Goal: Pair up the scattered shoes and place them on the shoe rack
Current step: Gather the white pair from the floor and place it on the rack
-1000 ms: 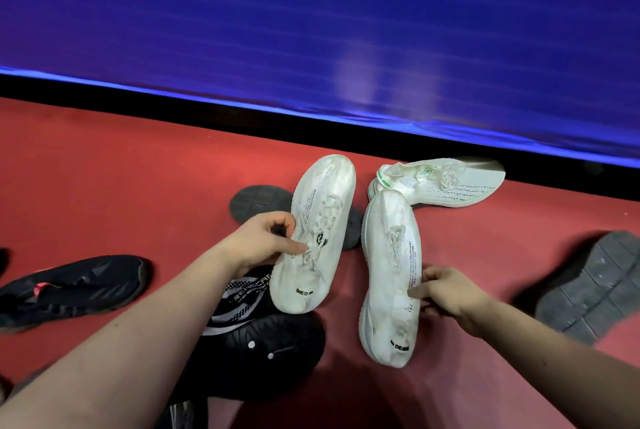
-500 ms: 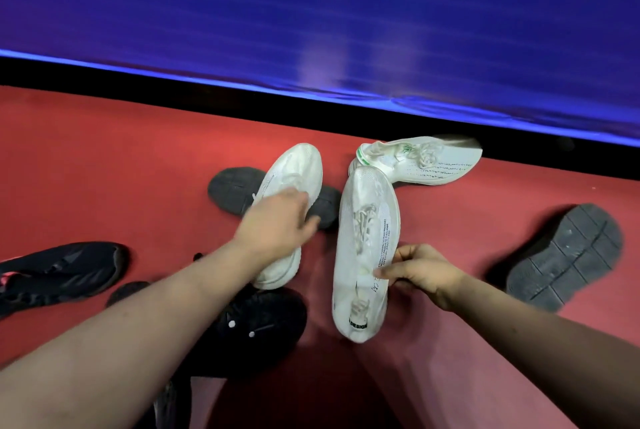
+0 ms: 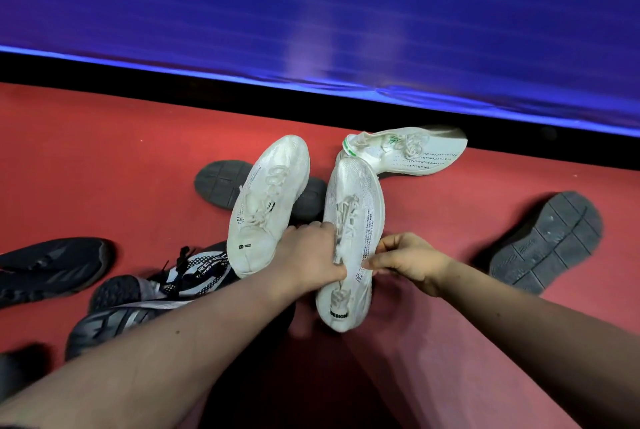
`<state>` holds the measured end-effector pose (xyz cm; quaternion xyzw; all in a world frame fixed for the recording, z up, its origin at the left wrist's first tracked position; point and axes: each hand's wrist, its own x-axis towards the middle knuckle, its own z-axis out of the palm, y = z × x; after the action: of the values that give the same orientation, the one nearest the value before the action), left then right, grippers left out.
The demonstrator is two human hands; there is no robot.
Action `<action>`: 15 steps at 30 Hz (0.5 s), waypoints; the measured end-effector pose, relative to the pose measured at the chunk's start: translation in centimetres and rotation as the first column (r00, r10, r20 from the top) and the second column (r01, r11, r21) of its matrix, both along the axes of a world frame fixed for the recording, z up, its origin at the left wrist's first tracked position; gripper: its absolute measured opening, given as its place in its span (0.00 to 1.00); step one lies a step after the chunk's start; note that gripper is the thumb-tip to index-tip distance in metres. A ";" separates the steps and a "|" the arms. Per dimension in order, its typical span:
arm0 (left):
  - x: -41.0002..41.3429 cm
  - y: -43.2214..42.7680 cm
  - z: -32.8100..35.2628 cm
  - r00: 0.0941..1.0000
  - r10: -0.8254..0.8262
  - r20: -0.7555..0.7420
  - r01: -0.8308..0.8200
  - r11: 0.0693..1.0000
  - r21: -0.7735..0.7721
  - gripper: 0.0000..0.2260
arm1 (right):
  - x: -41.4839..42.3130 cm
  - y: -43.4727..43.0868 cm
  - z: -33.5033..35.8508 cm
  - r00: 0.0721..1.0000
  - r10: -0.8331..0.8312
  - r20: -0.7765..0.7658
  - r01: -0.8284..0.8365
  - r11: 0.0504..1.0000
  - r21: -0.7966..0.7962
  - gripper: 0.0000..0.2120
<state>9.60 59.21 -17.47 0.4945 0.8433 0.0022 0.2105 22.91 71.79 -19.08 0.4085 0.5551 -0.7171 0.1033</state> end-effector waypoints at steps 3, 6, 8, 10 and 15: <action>-0.2 -0.2 0.1 0.993 0.043 0.115 -0.045 0.999 0.019 0.20 | 0.1 0.1 -0.2 1.000 -0.001 0.010 0.001 1.000 0.004 0.13; -0.6 -0.3 -0.1 0.971 0.068 0.230 -0.076 0.997 0.026 0.13 | 0.0 0.2 0.2 1.000 0.005 0.022 -0.005 1.000 0.009 0.12; -0.8 -0.5 -0.2 0.962 0.077 0.262 -0.090 0.995 0.037 0.10 | 0.0 0.1 0.6 1.000 0.003 0.028 -0.003 1.000 0.013 0.12; -1.0 -0.7 -0.2 0.949 0.108 0.298 -0.130 0.990 0.056 0.07 | 0.0 0.0 0.8 0.999 0.005 0.033 -0.005 1.000 0.015 0.12; -1.7 -0.9 -0.4 0.934 0.186 0.304 -0.207 0.978 0.038 0.05 | -0.1 0.1 0.8 0.998 -0.005 0.058 0.003 0.999 0.037 0.12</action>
<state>7.90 58.30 -17.84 0.4087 0.8464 0.1272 0.3168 22.78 71.87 -18.27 0.4320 0.5641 -0.6949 0.1105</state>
